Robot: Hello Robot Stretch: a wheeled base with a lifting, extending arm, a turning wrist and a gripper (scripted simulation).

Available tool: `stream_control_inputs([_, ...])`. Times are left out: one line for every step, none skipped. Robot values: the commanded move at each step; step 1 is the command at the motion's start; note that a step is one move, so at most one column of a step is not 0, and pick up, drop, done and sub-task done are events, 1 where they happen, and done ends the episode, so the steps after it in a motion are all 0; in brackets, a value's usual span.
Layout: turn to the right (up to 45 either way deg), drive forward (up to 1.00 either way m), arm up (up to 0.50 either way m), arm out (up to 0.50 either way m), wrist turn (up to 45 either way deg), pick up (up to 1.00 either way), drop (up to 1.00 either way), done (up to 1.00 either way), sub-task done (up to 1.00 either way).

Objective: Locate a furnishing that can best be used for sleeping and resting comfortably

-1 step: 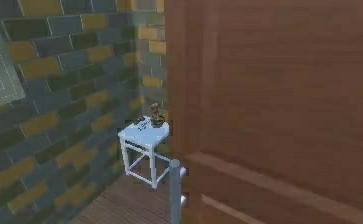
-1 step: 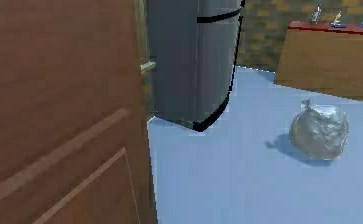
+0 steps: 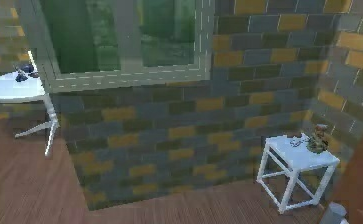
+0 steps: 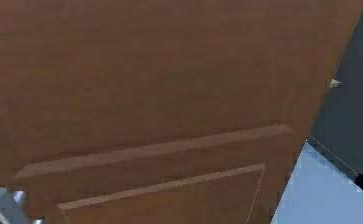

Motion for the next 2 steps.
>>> stream_control_inputs([-45.0,0.0,0.0,0.0,0.0,0.0,0.0,0.0,0.0])
stream_control_inputs([-18.0,0.0,0.0,0.0,0.0,0.0,0.0,0.0,0.0])
